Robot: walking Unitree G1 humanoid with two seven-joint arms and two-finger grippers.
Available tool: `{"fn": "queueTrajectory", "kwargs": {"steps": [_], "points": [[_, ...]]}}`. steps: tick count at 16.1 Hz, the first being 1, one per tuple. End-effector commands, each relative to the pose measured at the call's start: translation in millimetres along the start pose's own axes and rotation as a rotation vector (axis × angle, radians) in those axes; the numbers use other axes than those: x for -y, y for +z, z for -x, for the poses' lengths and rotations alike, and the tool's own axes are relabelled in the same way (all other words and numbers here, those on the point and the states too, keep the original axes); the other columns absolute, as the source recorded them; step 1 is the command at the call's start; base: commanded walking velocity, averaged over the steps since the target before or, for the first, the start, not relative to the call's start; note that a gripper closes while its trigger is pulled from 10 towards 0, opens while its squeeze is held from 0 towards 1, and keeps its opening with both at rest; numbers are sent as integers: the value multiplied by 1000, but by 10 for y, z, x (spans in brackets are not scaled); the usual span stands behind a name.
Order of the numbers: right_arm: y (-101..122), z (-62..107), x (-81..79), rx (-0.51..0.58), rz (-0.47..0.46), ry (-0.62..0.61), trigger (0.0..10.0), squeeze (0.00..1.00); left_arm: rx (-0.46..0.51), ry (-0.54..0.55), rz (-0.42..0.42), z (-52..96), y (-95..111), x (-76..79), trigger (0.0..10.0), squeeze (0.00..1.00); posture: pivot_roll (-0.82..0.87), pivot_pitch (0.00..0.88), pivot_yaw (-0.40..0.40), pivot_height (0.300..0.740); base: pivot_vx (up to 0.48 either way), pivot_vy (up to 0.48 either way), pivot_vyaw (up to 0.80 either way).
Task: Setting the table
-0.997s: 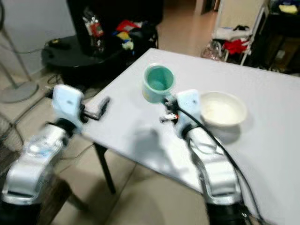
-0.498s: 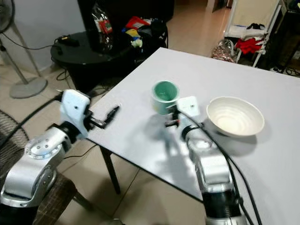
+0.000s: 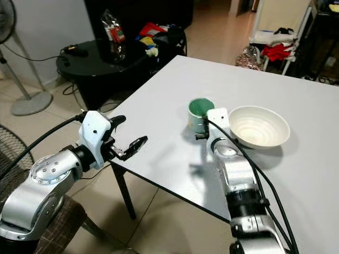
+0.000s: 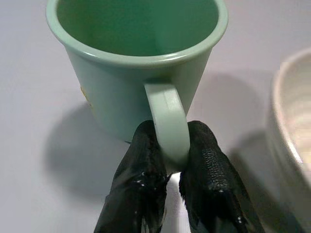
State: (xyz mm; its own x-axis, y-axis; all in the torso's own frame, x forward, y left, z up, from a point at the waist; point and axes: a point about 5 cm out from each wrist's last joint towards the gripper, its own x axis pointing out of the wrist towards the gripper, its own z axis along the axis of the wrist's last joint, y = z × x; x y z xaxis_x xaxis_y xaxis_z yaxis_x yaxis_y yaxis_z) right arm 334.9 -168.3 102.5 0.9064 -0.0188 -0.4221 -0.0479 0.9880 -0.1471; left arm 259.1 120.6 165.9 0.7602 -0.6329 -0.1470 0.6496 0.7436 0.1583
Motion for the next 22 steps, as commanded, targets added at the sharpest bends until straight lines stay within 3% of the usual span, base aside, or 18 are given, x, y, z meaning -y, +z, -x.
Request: {"fn": "queueTrajectory", "kwargs": {"steps": [1,4,5,6,9,13,17,18,20,22], "points": [[89,-29,-5,41,-14,-9,10000,0,-12,-16,-6,27,-2,11,10000,0,86,0,80,740,0,0,0],[57,-52,-6,42,-65,-10,10000,0,-15,-36,-2,25,-3,30,10000,0,82,0,82,740,0,0,0],[55,-54,-16,44,-81,-1,10000,129,-18,-44,-1,24,-6,38,10000,0,81,0,85,740,0,0,0],[58,-61,-29,47,-101,10,10000,1000,-25,-65,-1,27,-11,57,10000,0,79,0,89,740,0,0,0],[152,-21,-10,77,-113,17,10000,1000,-37,-85,1,31,-19,66,10000,0,75,0,95,740,0,0,0],[327,187,-9,126,-91,50,10000,1000,-39,-93,2,37,-14,58,10000,0,75,0,94,740,0,0,0],[361,690,-45,152,-85,112,10000,1000,-7,-22,29,77,13,-27,10000,0,55,0,106,740,0,0,0],[401,851,-111,246,-90,193,10000,1000,21,38,38,95,34,-98,10000,0,54,0,106,740,0,0,0],[410,986,-142,317,-123,237,10000,1000,37,72,34,125,45,-111,10000,0,57,0,106,740,0,0,0],[396,1138,-199,368,-73,290,10000,1000,48,98,58,183,44,-85,10000,0,60,0,107,740,0,-399,0]]}}
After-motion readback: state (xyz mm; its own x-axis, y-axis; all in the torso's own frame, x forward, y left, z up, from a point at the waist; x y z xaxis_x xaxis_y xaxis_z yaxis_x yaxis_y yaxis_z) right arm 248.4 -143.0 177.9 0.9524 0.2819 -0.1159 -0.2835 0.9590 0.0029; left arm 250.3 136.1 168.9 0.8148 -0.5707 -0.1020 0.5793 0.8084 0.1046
